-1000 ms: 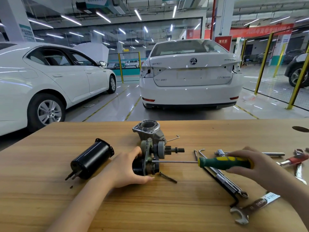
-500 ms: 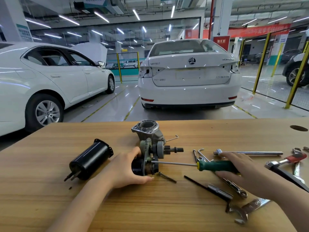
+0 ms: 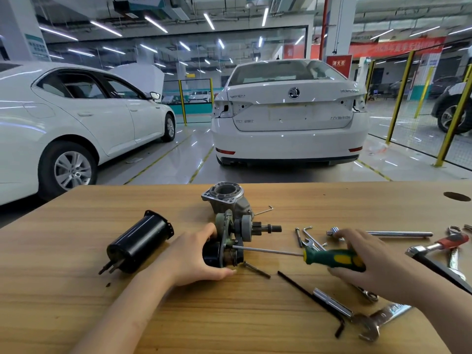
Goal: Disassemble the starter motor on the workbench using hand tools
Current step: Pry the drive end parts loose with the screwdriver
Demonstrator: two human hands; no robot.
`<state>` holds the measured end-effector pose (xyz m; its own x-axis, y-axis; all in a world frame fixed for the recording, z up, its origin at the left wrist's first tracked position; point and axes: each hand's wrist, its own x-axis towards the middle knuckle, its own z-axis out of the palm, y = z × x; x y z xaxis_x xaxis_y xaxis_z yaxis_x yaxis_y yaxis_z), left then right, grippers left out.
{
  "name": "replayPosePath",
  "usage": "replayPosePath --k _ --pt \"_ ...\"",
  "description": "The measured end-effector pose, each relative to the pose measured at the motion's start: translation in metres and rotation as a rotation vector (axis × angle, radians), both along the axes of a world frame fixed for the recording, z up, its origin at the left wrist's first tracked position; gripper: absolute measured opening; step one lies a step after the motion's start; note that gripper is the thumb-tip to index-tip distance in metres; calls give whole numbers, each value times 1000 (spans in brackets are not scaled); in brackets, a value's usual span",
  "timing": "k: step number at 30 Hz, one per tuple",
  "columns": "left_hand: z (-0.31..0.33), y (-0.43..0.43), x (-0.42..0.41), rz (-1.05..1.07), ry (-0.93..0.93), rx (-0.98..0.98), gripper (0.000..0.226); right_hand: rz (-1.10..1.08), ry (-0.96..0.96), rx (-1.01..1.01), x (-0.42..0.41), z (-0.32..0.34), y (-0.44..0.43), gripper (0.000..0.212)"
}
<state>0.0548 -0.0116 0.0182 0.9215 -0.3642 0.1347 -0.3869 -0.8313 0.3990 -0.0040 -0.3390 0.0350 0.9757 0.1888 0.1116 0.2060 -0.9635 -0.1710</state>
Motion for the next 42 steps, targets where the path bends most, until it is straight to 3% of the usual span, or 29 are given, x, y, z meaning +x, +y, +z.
replayPosePath --k 3,6,11,14,16,19,23,32,42 --pt "-1 2 1 -6 -4 -16 64 43 126 63 -3 5 3 41" --pt "-2 2 2 6 -10 -40 63 23 73 -7 -4 8 7 32" --pt "-2 2 2 10 -10 -21 65 -79 -63 -223 -4 7 18 45" --pt "-1 1 1 10 -14 -8 66 -51 -147 -204 -2 6 17 50" --pt "0 1 1 10 -12 -20 64 5 -100 -147 -2 2 14 56" --pt "0 1 0 5 -4 -20 61 46 -8 -133 -3 -1 14 43" --pt "0 1 0 3 -9 -9 64 7 -102 -203 -2 1 19 34" --pt "1 1 1 -5 -9 -2 76 -157 -172 -273 -2 3 26 34" --pt "-2 4 3 -27 13 -64 67 -234 -147 -204 -4 7 12 43"
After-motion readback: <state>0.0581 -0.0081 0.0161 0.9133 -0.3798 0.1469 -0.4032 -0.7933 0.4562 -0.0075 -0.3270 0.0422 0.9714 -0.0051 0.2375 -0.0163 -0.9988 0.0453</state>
